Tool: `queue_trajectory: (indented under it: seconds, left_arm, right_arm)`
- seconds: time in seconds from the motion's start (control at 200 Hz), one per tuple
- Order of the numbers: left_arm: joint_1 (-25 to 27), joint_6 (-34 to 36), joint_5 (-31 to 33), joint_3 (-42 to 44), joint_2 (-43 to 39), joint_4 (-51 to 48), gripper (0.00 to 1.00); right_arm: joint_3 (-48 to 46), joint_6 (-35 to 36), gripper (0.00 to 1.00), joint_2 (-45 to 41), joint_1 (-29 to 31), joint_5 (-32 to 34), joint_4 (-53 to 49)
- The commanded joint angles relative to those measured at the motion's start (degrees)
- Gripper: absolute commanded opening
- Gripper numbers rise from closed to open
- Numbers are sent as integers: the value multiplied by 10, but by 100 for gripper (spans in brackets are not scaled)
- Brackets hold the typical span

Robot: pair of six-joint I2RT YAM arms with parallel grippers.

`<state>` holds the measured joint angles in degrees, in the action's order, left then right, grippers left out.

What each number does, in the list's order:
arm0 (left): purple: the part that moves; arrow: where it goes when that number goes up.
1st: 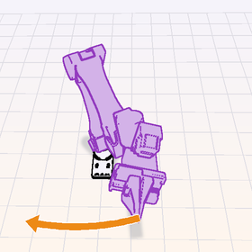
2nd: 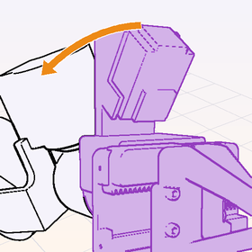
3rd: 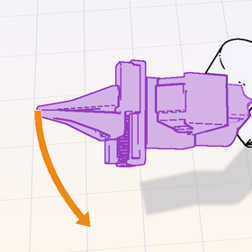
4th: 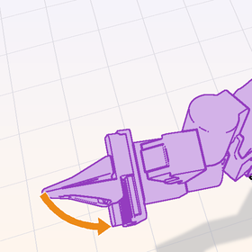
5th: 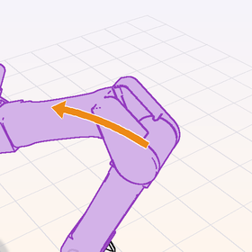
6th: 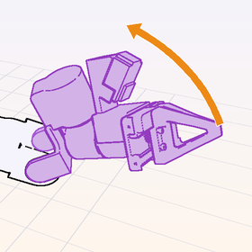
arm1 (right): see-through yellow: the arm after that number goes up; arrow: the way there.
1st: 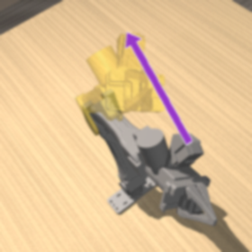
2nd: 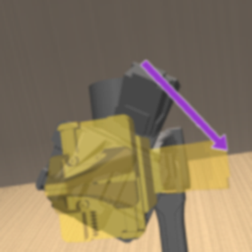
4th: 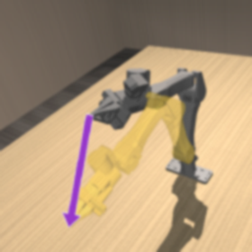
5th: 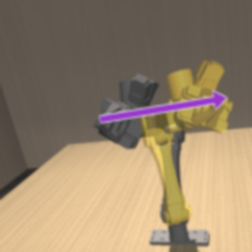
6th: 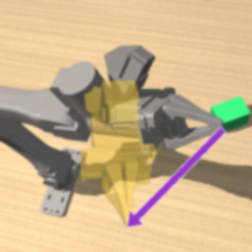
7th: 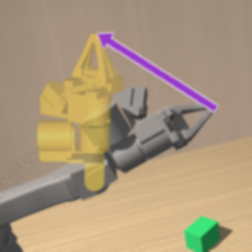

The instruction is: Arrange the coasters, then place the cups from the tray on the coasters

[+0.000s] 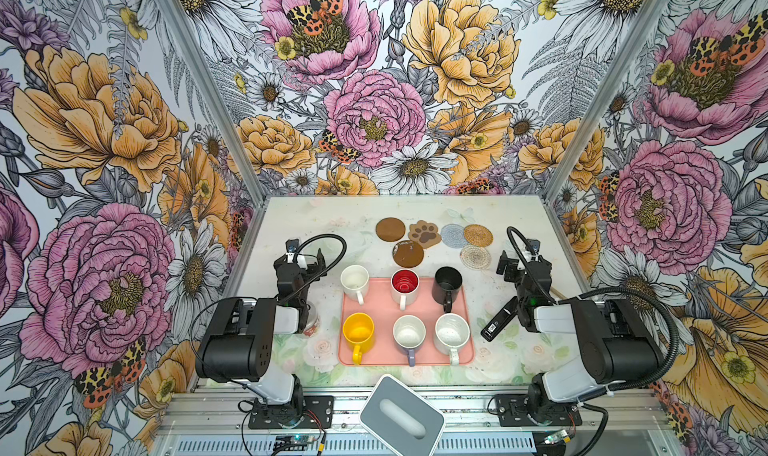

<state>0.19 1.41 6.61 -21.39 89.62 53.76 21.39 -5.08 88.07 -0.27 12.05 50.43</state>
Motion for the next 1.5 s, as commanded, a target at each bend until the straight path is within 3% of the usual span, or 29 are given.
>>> queue_trajectory:
  seconds: [0.0, 0.666, 0.806, 0.936, 1.156, 1.321, 1.491]
  left_arm:
    - [0, -10, 11, -2, -7, 2, 99]
    - [-2, -11, 7, -3, -7, 2, 98]
    - [-2, -10, 4, -52, -48, -128, 89]
    - [2, -15, 9, -134, -89, -296, 89]
    - [19, -80, -56, -203, -147, -416, 87]
    - [61, -106, -101, -302, -164, -576, 81]
    - [137, -165, -105, -394, -158, -630, 82]
  right_arm:
    - [1, -7, 99, 3, 3, 4, 21]
    - [-1, -7, 96, 2, 3, 6, 23]
    - [4, -15, 95, -34, 3, 29, -16]
    - [16, -16, 93, -110, 4, 39, -101]
    - [100, -46, 92, -215, 4, -3, -336]
    - [224, -61, 82, -192, 18, -56, -545]
    - [327, -68, 75, -128, 49, -102, -648]
